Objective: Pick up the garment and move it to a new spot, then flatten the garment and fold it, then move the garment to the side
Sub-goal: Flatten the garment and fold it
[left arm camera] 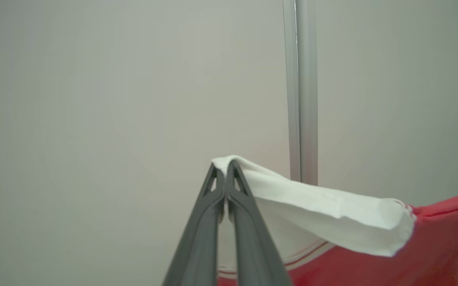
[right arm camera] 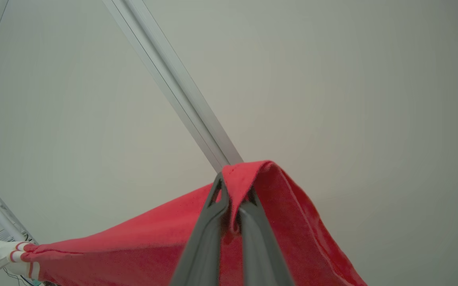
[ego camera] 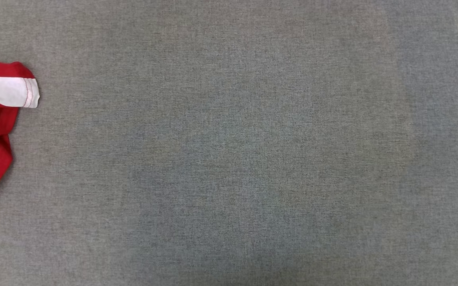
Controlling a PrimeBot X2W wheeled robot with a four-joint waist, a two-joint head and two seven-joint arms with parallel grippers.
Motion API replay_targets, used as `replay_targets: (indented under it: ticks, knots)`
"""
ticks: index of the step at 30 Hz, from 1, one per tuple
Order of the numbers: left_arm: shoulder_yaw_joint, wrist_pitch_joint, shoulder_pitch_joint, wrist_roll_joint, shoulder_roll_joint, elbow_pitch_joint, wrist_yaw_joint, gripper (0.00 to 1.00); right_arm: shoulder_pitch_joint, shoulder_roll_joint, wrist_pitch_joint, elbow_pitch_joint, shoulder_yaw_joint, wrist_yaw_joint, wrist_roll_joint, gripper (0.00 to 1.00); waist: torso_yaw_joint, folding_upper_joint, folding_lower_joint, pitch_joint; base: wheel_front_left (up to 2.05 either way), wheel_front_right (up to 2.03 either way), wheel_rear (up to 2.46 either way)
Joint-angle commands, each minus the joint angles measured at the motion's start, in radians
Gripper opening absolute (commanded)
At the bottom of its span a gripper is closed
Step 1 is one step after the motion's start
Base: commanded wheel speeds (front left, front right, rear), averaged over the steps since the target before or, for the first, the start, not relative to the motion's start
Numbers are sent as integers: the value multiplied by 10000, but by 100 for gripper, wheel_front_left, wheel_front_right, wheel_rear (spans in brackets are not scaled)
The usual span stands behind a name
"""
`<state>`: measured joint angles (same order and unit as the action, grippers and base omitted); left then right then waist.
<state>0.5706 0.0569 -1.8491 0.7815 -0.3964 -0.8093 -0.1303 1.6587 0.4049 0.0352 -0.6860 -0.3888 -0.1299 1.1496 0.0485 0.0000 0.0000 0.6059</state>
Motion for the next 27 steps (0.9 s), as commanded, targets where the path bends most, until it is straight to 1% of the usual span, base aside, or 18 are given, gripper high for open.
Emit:
replay_targets:
  ticks: [1,4,7,9,13,18,22,23,26,27]
  knots:
    - [186,-143,243,218,-34,-56,1,0,-260,80,-95,-56,-170,-16,148,0,40,0,0,-19,0,0,0]
    - [806,-477,855,658,-245,-147,1,0,-800,237,-216,-44,-685,-16,456,0,85,0,0,-192,0,0,0]
    - [1487,-765,1666,1157,-479,56,1,0,-1597,421,-507,-17,-1250,-16,791,0,91,0,0,-495,0,0,0]
    - [2020,-1020,2373,1484,-708,282,1,0,-2182,529,-809,38,-1655,-18,1032,0,76,0,0,-754,0,0,0]
    - [2649,-1489,3648,2383,-1169,762,1,0,-3378,795,-1606,200,-2457,-18,1527,0,48,0,0,-1423,0,0,0]
    - [3516,-2859,5216,3501,-1787,1523,1,0,-4846,1093,-2669,452,-3270,-18,2212,0,2,0,0,-2404,0,0,0]
    - [4092,-3838,6399,4236,-2320,2347,1,0,-5957,1315,-3180,639,-3723,-18,2704,0,-54,0,0,-3310,0,0,0]
    - [4092,-3838,6399,4236,-2320,2347,1,0,-5957,1315,-3180,639,-3723,-18,2704,0,-54,0,0,-3310,0,0,0]
    - [4517,-4521,7236,4674,-2761,3165,0,0,-6729,1477,-3651,786,-4015,-18,3056,0,-94,0,0,-3962,0,0,0]
    - [4951,-5099,7871,4984,-3095,3998,-1,0,-7218,1624,-3959,816,-4245,-18,3194,0,-128,0,0,-4405,0,0,0]
